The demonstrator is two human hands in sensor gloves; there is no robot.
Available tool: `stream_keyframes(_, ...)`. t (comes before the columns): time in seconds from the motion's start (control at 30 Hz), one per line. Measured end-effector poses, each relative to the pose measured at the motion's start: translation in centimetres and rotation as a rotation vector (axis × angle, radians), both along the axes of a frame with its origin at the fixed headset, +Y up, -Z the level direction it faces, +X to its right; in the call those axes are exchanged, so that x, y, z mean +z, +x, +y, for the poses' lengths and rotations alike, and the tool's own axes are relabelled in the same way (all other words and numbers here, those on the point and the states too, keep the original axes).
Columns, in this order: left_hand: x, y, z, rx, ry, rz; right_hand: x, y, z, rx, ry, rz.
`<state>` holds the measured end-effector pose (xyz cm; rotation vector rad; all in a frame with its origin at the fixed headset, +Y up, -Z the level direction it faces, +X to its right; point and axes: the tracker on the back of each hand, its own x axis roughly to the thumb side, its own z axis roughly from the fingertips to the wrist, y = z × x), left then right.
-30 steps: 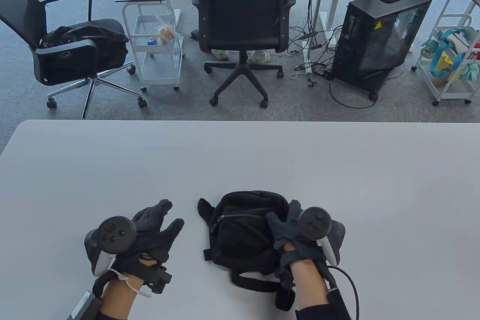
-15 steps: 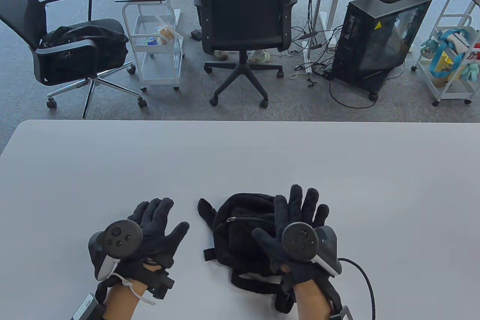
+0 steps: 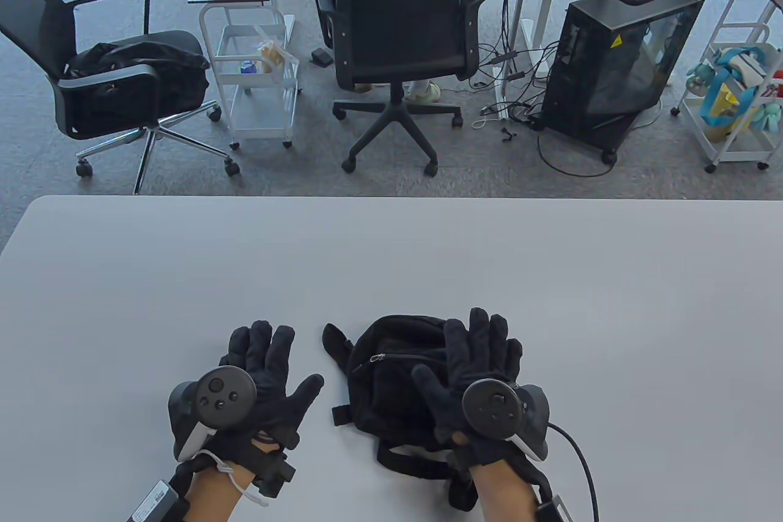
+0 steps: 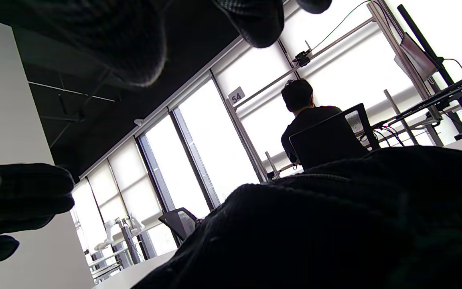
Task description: Put medicine box into the backpack's small front pocket
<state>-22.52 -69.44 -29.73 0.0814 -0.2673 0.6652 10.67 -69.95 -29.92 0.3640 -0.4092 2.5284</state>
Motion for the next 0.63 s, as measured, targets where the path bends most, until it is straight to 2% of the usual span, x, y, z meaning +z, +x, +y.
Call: stream_keyframes(0.63,-0.1,-0.2,-0.1,0.035,0.003,-0.001,0.6,-1.2,-0.1,-0.047,-0.06,0.046)
